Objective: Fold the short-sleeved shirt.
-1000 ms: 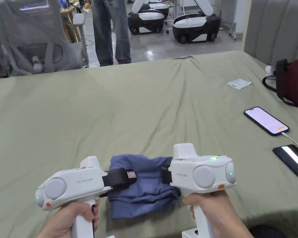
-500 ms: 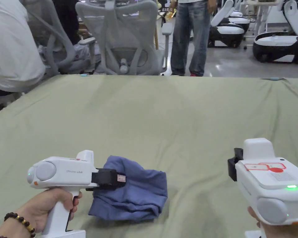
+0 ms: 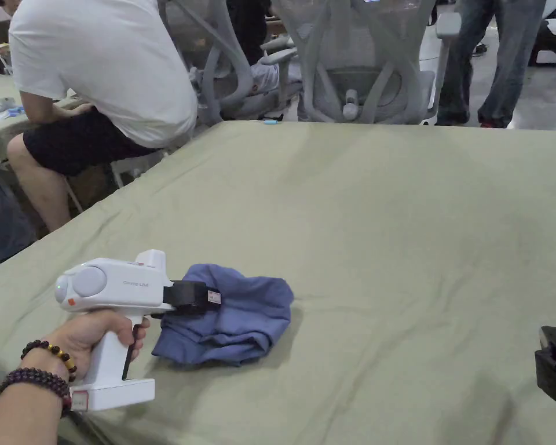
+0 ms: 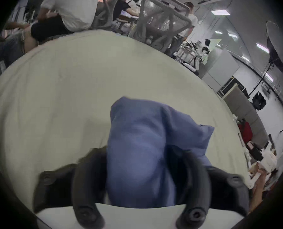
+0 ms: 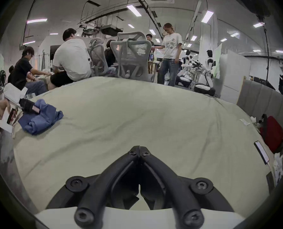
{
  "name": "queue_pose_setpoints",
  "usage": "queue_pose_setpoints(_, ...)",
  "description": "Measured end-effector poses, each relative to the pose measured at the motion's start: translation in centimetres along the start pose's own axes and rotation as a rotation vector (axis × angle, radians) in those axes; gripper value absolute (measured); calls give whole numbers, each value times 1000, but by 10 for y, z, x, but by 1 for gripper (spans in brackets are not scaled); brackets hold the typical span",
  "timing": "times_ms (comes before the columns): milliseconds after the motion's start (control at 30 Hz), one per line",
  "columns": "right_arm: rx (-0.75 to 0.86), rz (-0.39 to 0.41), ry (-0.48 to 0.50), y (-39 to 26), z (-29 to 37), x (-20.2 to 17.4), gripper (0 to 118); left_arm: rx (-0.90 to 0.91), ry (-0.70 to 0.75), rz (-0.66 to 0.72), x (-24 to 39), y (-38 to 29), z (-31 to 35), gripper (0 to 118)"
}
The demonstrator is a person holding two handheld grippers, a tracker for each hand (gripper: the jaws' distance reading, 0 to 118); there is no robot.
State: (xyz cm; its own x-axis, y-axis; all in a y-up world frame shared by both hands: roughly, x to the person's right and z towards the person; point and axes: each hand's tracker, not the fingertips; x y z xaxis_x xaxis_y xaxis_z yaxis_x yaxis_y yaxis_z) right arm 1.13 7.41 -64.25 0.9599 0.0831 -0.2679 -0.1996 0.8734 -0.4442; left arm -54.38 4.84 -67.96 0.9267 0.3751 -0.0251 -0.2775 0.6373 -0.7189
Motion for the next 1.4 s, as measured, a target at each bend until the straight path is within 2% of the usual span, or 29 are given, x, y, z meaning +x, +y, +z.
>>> queue_pose_setpoints(67,-11,4,2,1,0,3,0,53,75,-18,4,0,4,118)
queue_pose_setpoints(133,-10,0,7,3,4,7,0,147,88,17,2,8,18,112)
queue_pose_setpoints(200,0,-2,3,6,9,12,0,201,152,88,5,17,34,117)
queue_pose_setpoints(233,3,-2,0,9,11,15,0,227,197,66,10,21,43,115)
queue_pose_setpoints(267,7,-6,-5,11,15,19,0,252,224,36,19,25,52,107)
queue_pose_setpoints(300,14,-13,-10,15,18,24,0,280,229,-13,34,29,61,83)
queue_pose_setpoints(367,33,-25,-13,21,27,35,0,338,204,-87,66,34,76,46)
queue_pose_setpoints(400,42,-25,-18,25,34,41,0,373,215,-129,90,35,82,32)
queue_pose_setpoints(467,62,-19,-33,31,45,55,0,457,227,-207,138,33,90,23)
queue_pose_setpoints(500,72,-23,-45,35,52,64,0,507,194,-198,161,29,95,9)
queue_pose_setpoints(533,78,-30,-54,37,61,74,0,539,152,-180,186,28,96,9)
queue_pose_setpoints(600,92,-52,-82,39,78,94,0,599,94,-172,236,19,94,0)
queue_pose_setpoints(800,139,-103,-189,29,133,158,0,667,63,-255,365,-31,62,0)
queue_pose_setpoints(933,186,-151,-277,12,167,200,0,757,52,-368,436,-83,52,0)
queue_pose_setpoints(1000,206,-157,-328,4,181,213,0,763,35,-430,458,-106,48,0)
queue_pose_setpoints(1133,230,-197,-364,-18,197,224,0,781,26,-469,483,-148,38,0)
queue_pose_setpoints(1300,262,-177,-362,-41,198,216,0,761,86,-475,493,-170,25,0)
queue_pose_setpoints(1400,268,-159,-320,-48,194,210,0,766,102,-492,492,-182,16,0)
